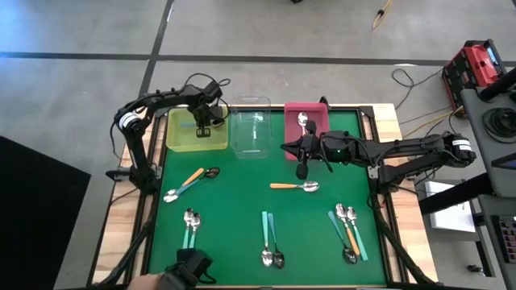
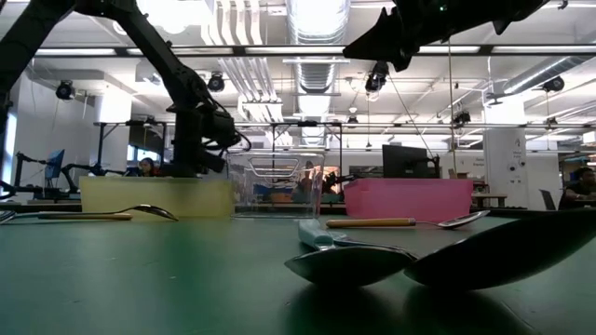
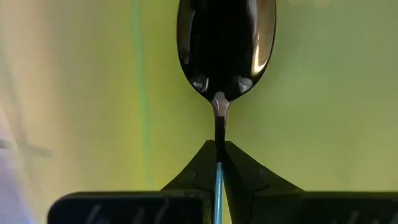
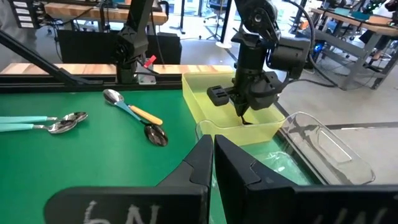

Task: Sort silverware by color (type)
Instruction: Put the blue spoon into the yellow bin

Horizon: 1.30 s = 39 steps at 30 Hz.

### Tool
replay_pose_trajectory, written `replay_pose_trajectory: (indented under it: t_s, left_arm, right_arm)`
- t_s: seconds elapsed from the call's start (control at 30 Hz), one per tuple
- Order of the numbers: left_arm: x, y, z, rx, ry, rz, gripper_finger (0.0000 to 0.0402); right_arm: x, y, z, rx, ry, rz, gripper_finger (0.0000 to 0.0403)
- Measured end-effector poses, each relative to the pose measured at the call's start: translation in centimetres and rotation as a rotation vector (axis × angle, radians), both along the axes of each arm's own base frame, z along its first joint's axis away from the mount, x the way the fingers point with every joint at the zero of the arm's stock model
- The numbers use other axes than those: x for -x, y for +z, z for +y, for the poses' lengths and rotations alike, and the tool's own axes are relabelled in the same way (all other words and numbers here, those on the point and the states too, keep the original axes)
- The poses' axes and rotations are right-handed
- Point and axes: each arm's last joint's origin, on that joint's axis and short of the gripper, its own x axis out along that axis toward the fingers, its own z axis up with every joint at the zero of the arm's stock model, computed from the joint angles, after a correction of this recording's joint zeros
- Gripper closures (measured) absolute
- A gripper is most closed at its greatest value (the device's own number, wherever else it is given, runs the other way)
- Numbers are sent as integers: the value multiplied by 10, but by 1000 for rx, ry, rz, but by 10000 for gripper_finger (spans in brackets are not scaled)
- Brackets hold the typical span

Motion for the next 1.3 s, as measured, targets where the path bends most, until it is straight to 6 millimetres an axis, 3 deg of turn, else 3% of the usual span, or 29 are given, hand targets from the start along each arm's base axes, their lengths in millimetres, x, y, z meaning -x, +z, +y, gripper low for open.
replay_pose_trajectory:
  t_s: [0.2,0.47,0.83,1.03,1.3]
  left_arm:
    - [-1,-11,2,-2,5,69,399]
    - [-1,-8,2,-6,15,54,395]
    - [-2,-5,4,-20,39,40,333]
    - [-4,5,7,-22,68,30,310]
    - [-2,22,4,-28,93,22,308]
  right_arm:
    - [0,0,0,0,1,0,394]
    - [0,0,0,0,1,1,394]
    - [0,0,0,0,2,1,394]
    - [0,0,0,1,2,1,394]
    - [0,0,0,-11,1,-1,394]
